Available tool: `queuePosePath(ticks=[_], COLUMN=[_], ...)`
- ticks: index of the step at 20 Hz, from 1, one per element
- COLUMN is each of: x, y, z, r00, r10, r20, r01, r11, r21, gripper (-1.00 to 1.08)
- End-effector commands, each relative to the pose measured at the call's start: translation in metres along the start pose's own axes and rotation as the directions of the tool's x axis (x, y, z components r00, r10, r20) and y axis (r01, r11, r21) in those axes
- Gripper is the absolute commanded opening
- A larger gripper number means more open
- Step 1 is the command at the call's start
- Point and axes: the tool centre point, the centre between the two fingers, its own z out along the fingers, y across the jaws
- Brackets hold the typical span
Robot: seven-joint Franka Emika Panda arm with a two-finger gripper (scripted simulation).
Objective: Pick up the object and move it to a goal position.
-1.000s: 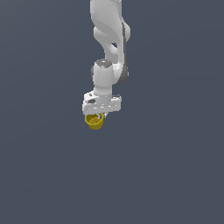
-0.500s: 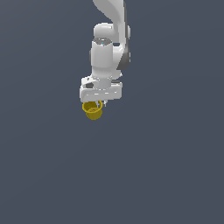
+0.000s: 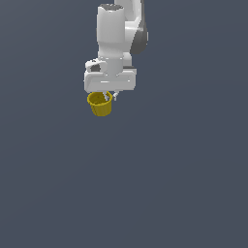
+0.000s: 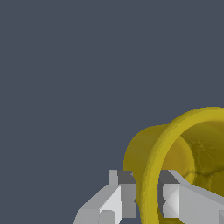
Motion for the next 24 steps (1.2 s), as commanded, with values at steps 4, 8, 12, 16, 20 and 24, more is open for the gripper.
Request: queuePosePath(ticks=[4,8,12,16,20,24], x=[-0.002,-0.003,-0.003,-0.003,-0.003,-0.003], y=[0.005,0.008,0.010,0.013,0.014,0.015], z=[-0.053,-0.086,-0.112,-0.131,-0.143,-0.147], r00=[1.000,1.000,1.000,1.000,1.000,1.000], r10=[0.000,0.001,0.001,0.001,0.002,0.002], r20=[-0.003,-0.003,-0.003,-0.002,-0.002,-0.002], r01=[0.000,-0.001,-0.001,-0.001,-0.002,-0.002], r11=[1.000,1.000,1.000,1.000,1.000,1.000], r21=[0.000,0.000,-0.001,-0.002,-0.002,-0.002], gripper=[-1.00,-1.00,-1.00,-1.00,-1.00,-1.00])
